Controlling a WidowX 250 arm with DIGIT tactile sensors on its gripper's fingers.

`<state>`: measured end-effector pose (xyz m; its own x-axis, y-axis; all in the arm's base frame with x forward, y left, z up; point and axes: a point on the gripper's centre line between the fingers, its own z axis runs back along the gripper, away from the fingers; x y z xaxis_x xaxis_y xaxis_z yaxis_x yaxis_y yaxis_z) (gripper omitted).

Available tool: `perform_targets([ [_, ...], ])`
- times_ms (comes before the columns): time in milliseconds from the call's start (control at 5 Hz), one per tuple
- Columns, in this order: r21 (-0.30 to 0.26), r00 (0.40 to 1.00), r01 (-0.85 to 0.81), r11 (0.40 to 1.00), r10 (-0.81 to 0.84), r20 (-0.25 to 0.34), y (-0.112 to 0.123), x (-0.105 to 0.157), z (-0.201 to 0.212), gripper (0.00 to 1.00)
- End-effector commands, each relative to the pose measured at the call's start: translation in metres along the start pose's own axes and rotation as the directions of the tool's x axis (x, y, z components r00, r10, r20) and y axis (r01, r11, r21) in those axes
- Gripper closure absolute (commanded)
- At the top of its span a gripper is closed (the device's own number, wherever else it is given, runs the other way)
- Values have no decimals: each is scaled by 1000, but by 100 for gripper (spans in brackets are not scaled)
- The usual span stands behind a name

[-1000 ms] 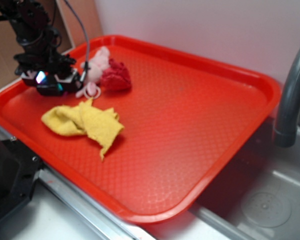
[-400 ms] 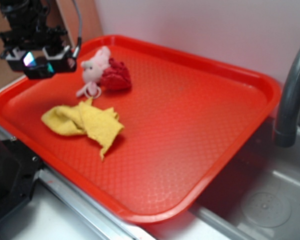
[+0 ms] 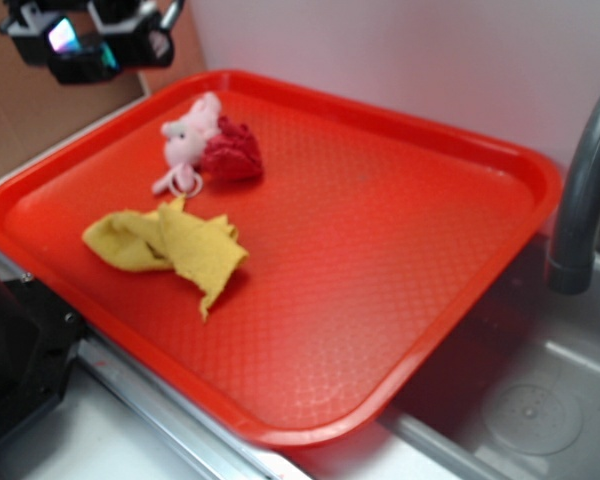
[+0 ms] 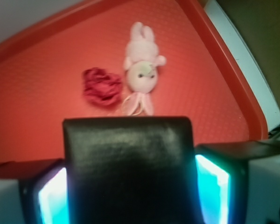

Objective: Grab the black box.

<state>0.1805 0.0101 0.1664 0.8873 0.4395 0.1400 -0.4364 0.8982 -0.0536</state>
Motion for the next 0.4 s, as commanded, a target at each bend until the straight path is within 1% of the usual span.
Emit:
perform_targets([
  [0,-25,998,18,1000,-17,62,-19,-8,42,100],
  [200,-2,998,-45,999,45,50,-9,3,37,100],
])
